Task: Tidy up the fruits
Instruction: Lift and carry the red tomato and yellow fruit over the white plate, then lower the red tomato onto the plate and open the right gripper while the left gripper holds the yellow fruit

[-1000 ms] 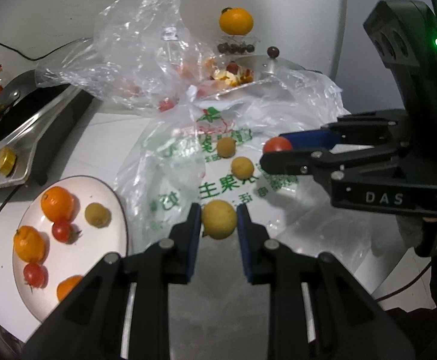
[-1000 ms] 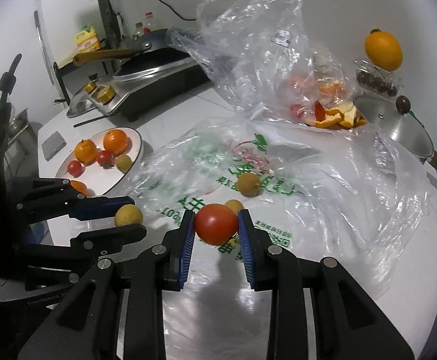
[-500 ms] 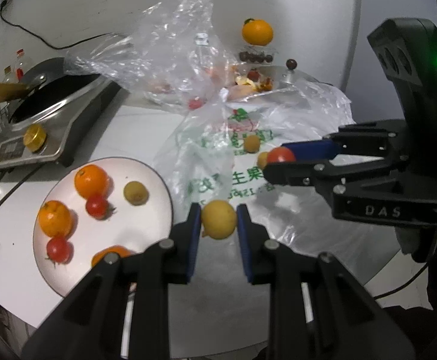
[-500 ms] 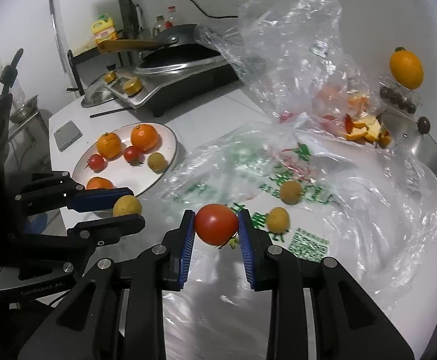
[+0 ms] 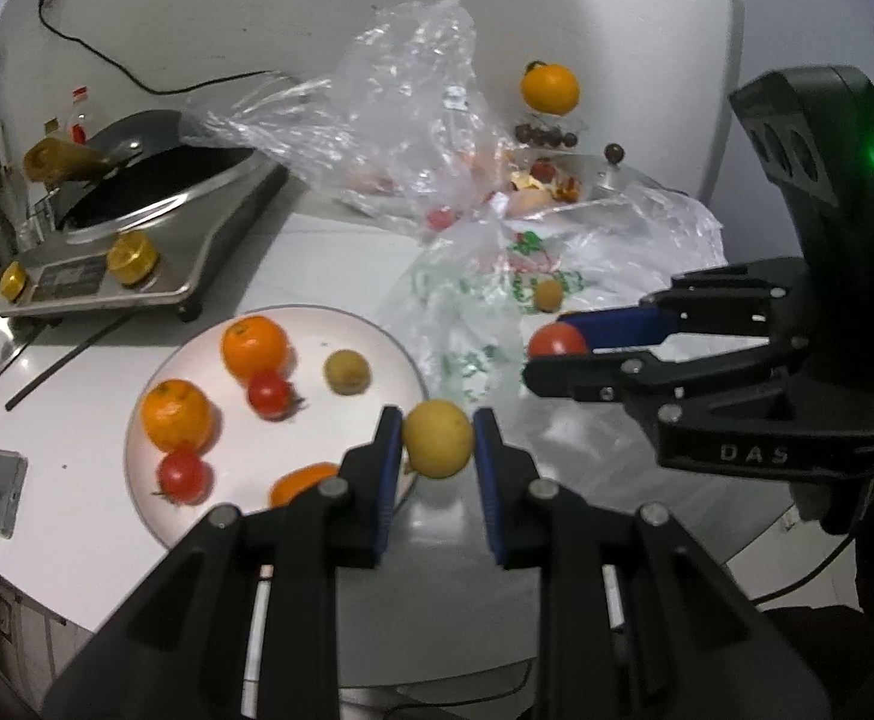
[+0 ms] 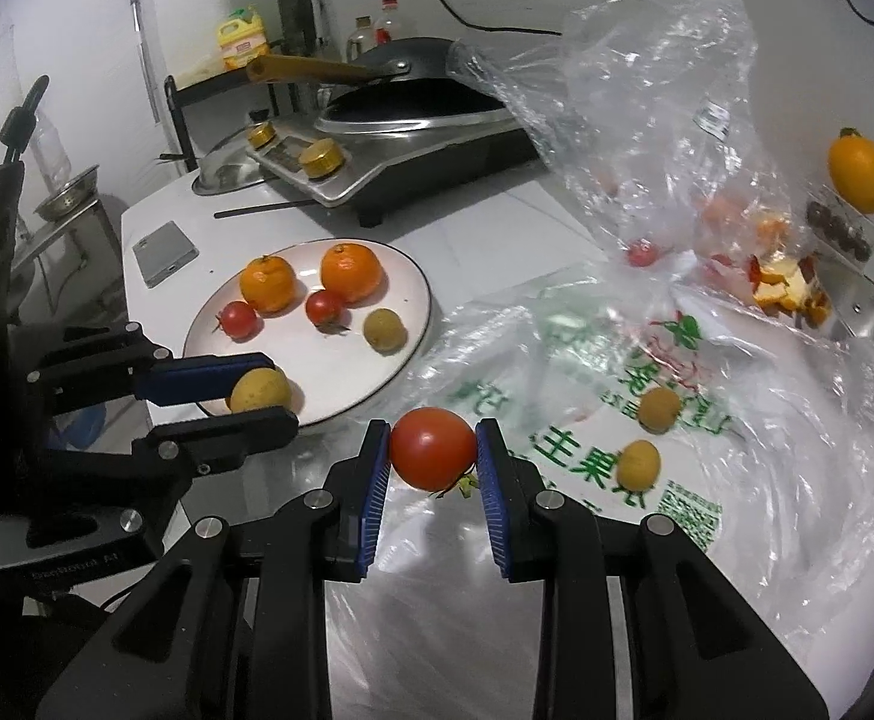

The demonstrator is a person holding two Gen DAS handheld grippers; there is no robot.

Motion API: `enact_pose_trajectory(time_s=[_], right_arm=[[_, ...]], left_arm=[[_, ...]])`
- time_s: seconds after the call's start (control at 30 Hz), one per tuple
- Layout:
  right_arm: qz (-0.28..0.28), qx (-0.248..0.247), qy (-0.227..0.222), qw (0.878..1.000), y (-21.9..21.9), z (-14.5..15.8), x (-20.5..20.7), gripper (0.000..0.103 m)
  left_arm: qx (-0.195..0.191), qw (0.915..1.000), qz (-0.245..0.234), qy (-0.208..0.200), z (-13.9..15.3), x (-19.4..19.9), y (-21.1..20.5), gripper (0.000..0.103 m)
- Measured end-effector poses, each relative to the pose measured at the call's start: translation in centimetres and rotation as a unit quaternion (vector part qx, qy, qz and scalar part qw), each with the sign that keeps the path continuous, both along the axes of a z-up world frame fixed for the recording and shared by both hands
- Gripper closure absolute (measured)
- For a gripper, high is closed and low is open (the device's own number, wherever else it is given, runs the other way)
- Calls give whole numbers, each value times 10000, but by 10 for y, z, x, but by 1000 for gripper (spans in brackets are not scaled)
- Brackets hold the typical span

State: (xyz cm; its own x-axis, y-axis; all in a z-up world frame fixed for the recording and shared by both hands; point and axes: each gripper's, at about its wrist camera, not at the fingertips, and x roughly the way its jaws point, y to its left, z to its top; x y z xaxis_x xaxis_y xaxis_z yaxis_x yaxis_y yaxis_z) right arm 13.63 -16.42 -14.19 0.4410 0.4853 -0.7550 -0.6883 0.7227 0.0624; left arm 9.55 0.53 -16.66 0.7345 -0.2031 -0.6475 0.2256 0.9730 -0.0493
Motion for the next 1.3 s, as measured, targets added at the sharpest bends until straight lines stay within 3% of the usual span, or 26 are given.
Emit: enact_pose_trajectory(time_s=[0.63, 1.3], right_arm=[[326, -126, 53, 9994, 43, -6, 0, 72], [519, -221, 217, 9982, 73, -20, 12, 72]], left_arm=[[-75, 9986, 521, 25, -7, 0, 58, 79], [99, 9970, 740, 187, -23, 7, 77, 79]])
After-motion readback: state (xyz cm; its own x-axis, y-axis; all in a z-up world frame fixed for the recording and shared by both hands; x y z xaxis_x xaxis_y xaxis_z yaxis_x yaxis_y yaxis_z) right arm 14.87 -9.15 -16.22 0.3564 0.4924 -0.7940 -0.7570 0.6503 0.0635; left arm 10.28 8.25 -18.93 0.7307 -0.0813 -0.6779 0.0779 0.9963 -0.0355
